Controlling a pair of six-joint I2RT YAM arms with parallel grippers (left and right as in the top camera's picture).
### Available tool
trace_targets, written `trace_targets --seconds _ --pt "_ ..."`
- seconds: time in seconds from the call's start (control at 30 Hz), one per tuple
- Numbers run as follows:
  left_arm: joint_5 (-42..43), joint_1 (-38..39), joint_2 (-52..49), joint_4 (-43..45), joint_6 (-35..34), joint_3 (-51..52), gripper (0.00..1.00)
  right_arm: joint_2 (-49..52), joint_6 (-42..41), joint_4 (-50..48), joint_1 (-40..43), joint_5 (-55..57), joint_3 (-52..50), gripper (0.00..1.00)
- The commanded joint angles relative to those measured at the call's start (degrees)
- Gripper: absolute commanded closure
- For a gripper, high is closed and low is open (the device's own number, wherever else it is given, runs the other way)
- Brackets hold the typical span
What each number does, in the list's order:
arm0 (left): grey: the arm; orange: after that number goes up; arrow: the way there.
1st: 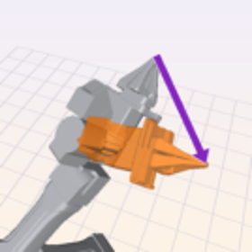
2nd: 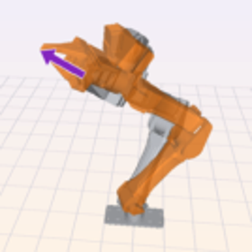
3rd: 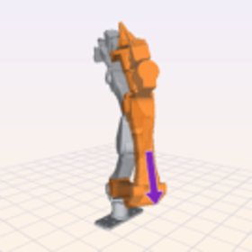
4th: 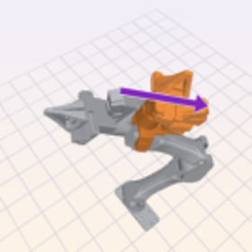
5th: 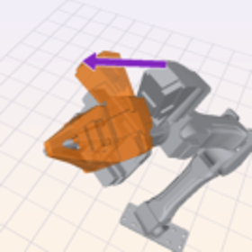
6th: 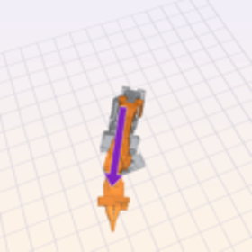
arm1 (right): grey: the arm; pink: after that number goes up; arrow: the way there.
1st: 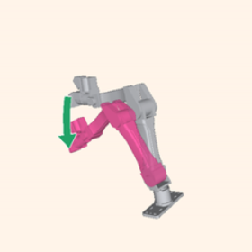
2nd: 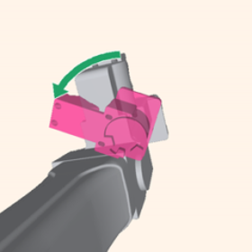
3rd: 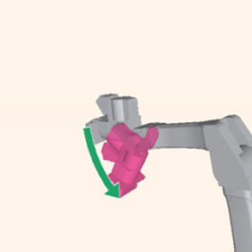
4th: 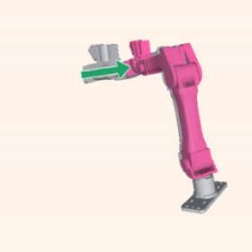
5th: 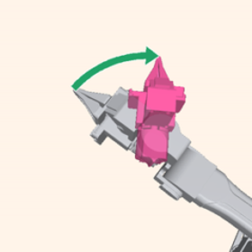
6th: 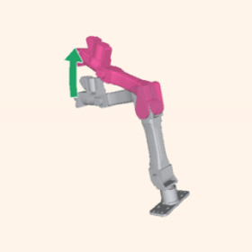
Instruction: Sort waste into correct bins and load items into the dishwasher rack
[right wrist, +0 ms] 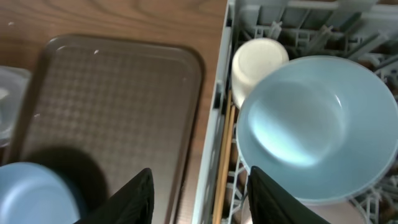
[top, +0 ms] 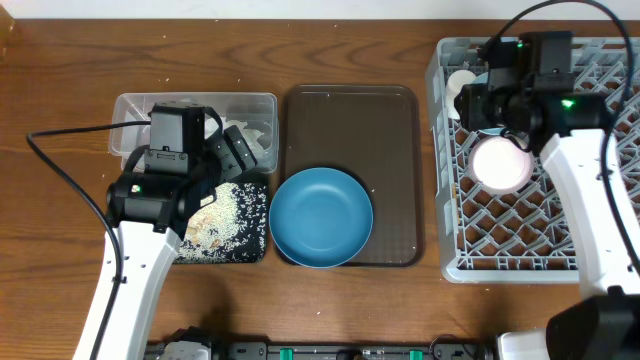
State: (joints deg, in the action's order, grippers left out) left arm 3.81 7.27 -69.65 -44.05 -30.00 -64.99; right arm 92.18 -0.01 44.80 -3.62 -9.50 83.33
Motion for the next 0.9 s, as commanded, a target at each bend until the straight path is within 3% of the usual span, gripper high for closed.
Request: trace_targets --seconds 0.0,0.4,0.53,0.77,0.87 --pt "-1.09 -0.2 0.42 -0.02 0.13 -1.25 0.09 1.55 1.62 -2.89 -0.26 3.28 -3.13 0.52" --pt "-1.09 -0.2 0.42 -0.02 0.11 -1.25 0.09 7.21 2.34 -10.1 -0.44 3.52 -7.87 0.57" --pt "-1.09 -0.2 0.42 -0.02 0.11 -1.25 0.09 8.13 2.45 -10.1 -0.44 4.13 -7.87 0.74" --pt "-1.09 -0.2 0.42 -0.02 0.11 -1.25 0.09 7.89 2.45 -10.45 -0.44 4.13 -7.78 0.83" --pt "-1.09 -0.2 0.42 -0.02 0.11 -1.25 0.09 7.78 2.45 -10.67 -0.44 4.15 -7.76 0.98"
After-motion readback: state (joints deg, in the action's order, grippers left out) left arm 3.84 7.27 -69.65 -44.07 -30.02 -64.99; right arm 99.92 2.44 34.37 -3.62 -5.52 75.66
